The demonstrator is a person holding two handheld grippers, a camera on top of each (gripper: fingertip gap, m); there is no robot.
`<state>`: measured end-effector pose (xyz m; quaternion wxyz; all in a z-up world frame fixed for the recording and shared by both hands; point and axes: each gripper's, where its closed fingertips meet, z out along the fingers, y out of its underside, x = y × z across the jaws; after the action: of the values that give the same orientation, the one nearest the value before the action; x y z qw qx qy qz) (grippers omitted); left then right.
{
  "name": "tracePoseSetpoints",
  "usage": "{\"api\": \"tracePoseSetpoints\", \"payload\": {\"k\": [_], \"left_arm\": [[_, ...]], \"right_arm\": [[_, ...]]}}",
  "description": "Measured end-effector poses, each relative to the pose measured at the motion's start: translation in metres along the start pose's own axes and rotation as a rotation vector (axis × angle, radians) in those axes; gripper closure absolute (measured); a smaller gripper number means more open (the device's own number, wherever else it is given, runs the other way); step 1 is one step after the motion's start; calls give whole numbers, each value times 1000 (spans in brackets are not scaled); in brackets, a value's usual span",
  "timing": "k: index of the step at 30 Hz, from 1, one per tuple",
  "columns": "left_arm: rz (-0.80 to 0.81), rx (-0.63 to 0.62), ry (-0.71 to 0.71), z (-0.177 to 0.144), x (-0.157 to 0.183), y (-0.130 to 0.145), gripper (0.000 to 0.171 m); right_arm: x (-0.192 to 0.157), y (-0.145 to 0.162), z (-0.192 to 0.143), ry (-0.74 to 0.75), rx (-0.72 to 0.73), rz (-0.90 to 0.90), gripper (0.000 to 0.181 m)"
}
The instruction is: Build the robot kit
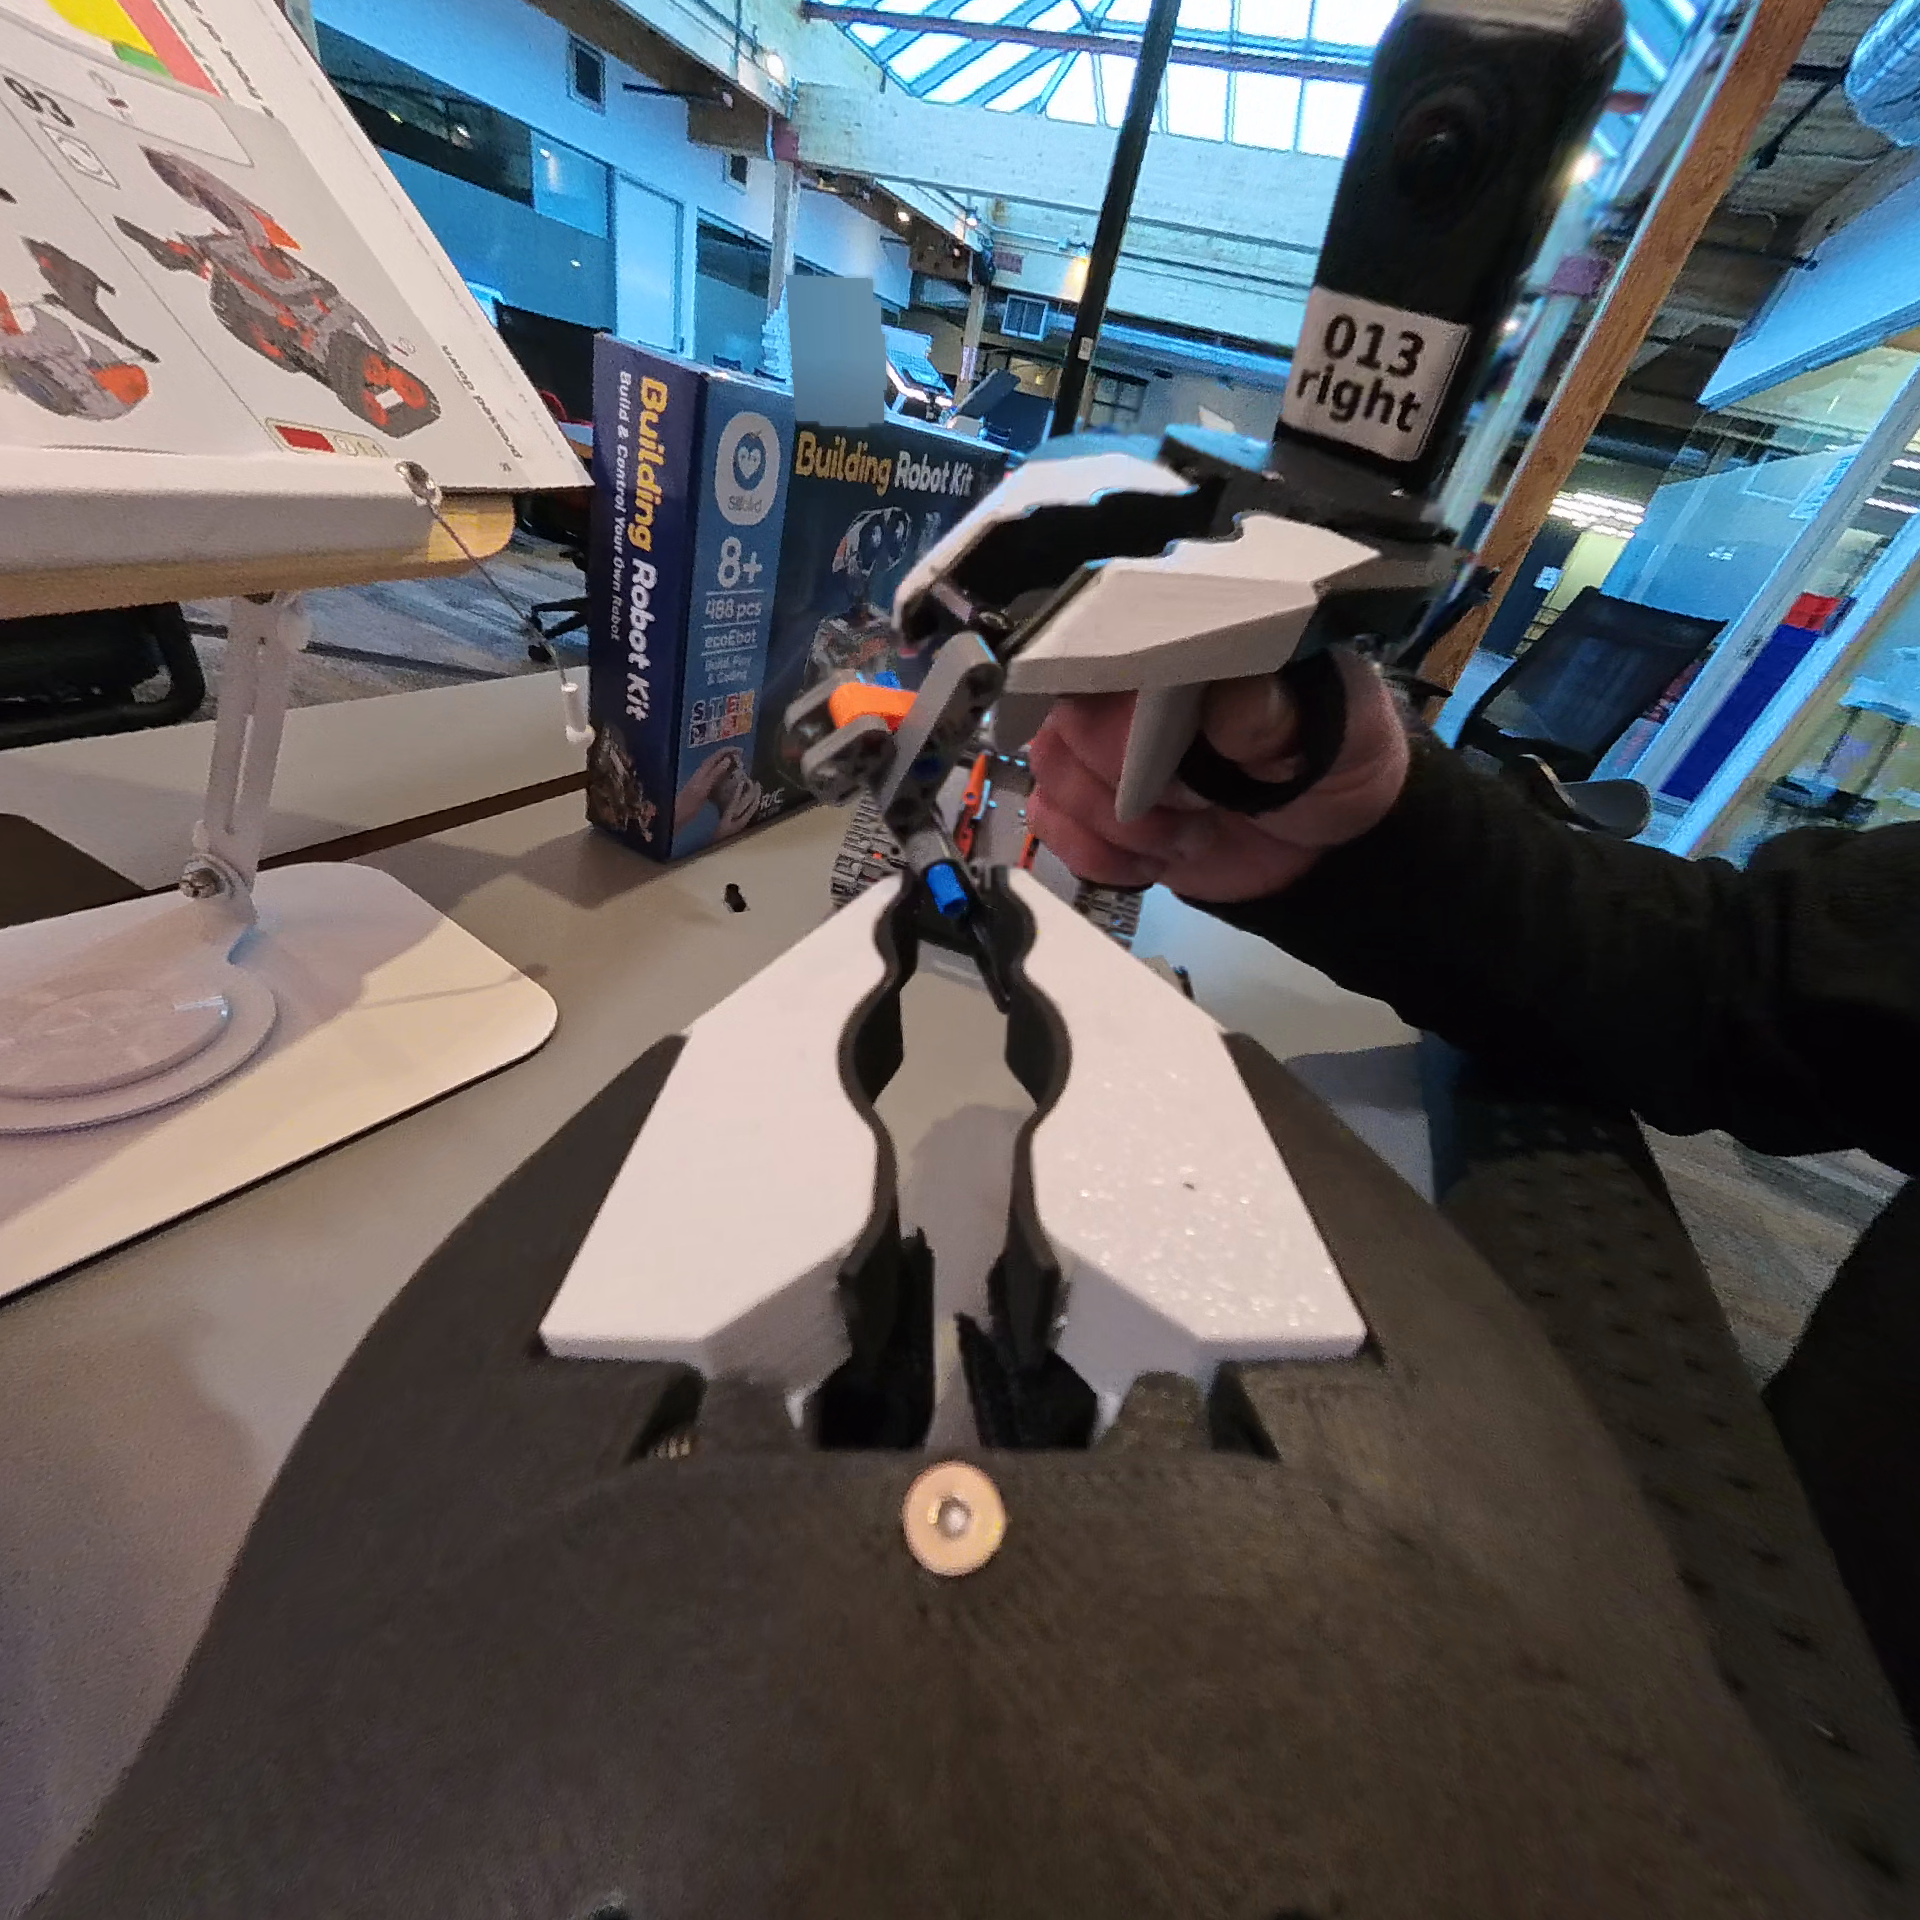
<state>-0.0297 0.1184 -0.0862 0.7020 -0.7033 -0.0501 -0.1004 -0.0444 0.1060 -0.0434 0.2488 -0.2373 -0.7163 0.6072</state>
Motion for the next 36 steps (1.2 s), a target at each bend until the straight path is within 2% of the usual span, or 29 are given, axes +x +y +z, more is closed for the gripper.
{"api": "tracePoseSetpoints", "payload": {"k": [8, 17, 22, 26, 29, 36], "left_arm": [[72, -5, -64, -2, -6, -1, 162], [275, -20, -208, -10, -16, -10, 165], [314, -22, -232, -11, -17, -11, 165], [268, -15, -201, -11, -17, -10, 165], [196, 8, -167, -12, -18, -11, 165], [-2, 15, -12, -7, -10, -5, 165]], "right_arm": [[1, 2, -5, -100, 53, 120, 166], [-8, 4, -13, -141, 36, -15, 166], [-7, 6, -13, -130, 21, -45, 166], [-7, 5, -13, -114, 25, -51, 166], [-4, 4, -13, -79, 21, -86, 156], [-1, 13, -5, 36, -73, -243, 148]]}}
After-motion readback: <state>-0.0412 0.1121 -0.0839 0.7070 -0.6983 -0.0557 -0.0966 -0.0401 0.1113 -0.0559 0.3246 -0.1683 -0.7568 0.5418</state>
